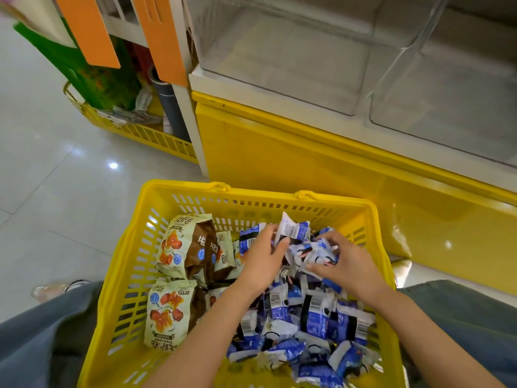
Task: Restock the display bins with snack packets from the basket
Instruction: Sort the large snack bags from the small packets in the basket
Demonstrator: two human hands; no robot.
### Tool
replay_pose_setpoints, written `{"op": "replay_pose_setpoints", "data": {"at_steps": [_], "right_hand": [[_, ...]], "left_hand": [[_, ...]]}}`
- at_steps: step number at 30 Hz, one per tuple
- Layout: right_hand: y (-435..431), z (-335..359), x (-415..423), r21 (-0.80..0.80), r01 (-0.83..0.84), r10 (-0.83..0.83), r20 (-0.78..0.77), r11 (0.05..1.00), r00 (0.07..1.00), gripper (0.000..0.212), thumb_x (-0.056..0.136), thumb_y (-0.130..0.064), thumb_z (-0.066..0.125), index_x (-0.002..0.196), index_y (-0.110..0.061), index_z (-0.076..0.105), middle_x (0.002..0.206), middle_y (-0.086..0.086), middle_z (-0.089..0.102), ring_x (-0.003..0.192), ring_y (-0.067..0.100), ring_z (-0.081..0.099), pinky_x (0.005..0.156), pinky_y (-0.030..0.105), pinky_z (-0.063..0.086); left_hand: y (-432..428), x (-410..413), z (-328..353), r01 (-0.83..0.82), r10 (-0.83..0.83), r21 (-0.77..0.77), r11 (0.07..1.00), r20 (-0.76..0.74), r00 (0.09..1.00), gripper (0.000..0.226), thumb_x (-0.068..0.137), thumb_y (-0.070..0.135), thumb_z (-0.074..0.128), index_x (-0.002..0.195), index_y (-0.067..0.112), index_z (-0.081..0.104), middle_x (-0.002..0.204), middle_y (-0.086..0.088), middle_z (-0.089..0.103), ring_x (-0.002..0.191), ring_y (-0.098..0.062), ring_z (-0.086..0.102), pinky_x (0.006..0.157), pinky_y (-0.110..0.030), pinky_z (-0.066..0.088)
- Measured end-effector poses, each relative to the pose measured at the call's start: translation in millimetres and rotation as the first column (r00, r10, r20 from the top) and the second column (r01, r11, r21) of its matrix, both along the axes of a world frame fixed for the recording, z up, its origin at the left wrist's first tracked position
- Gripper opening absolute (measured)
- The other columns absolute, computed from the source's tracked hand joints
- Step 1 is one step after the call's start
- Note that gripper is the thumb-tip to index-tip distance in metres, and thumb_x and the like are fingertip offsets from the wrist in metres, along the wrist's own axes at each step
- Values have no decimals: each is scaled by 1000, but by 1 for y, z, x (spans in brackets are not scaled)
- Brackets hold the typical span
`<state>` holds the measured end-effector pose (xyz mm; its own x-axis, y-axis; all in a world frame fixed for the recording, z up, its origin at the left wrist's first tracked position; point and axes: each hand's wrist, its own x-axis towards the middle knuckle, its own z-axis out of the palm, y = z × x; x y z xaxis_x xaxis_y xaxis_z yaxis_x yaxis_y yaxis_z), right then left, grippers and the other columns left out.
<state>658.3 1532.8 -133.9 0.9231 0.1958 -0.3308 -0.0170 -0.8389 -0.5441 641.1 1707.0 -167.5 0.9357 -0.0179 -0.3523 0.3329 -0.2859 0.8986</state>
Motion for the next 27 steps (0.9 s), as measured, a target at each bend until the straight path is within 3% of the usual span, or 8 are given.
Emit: {"op": "replay_pose_setpoints", "data": {"at_steps": [3, 6, 9, 11, 14, 18, 22, 27], "right_hand": [[-12, 0, 14, -129, 60, -55, 45, 990, 998, 61, 72, -52, 72, 121, -27, 48, 114, -6, 63, 82, 12, 62, 61, 19, 39], [-18, 3, 20, -103, 72, -67, 51, 992, 996, 48, 87, -38, 61, 127, -18, 44, 126, -1, 58, 97, 17, 60, 73, 27, 46], [-19, 9, 15, -120, 44, -18, 212, 992, 977, 34, 93, -30, 54, 122, -13, 50, 117, 2, 56, 109, 18, 54, 86, 29, 44], [-18, 15, 9, -96, 17, 6, 241, 995, 971, 23, 93, -29, 54, 112, -16, 56, 100, -4, 57, 94, 13, 57, 75, 24, 46], [-18, 14, -7, -78, -108, 106, -29, 991, 994, 21, 92, -41, 51, 105, -25, 57, 95, -10, 61, 74, -1, 55, 60, 11, 41], [-17, -4, -32, -188, -281, 214, -311, 941, 926, 49, 88, -56, 50, 122, -21, 50, 122, -3, 57, 104, 12, 56, 85, 25, 46], [-14, -13, -45, -257, -370, 274, -344, 892, 898, 71, 82, -58, 59, 139, -20, 37, 140, 0, 43, 126, 17, 44, 99, 27, 38], [-12, -12, -48, -233, -385, 287, -363, 893, 886, 61, 77, -52, 68, 123, -16, 51, 122, 3, 55, 109, 19, 54, 78, 24, 42]], "left_hand": [[-8, 27, 2, 72, -72, 105, 992, -2, 997, 30, 98, 26, 43, 125, 14, 42, 93, 9, 55, 78, -6, 52, 67, -21, 41], [-9, 43, -1, 49, -47, 209, 977, -13, 999, 35, 96, 16, 49, 128, 11, 39, 127, -8, 51, 109, -20, 52, 87, -29, 43], [-3, 34, -5, 40, -88, 412, 910, 98, 991, 45, 92, 16, 55, 133, 13, 36, 128, -6, 39, 116, -16, 42, 96, -23, 33], [2, 15, -7, 82, -160, 437, 896, 144, 977, 41, 93, 20, 53, 131, 19, 38, 128, 0, 35, 104, -4, 41, 90, -13, 32], [11, -23, -17, 157, -245, 481, 862, 125, 961, 38, 93, 25, 52, 129, 23, 39, 128, 5, 32, 100, -6, 47, 88, -22, 44], [18, -65, -27, 386, -379, 373, 844, -96, 921, 26, 94, 36, 49, 118, 29, 42, 114, 11, 42, 92, -3, 50, 79, -15, 39], [16, -83, -23, 695, -655, 159, 701, -241, 716, 35, 84, 52, 58, 108, 29, 45, 100, 11, 48, 81, 0, 45, 65, -15, 36], [12, -84, -20, 810, -745, 242, 534, -318, 587, 73, 73, 51, 72, 129, 21, 36, 130, -1, 46, 113, -19, 46, 90, -29, 39]]}}
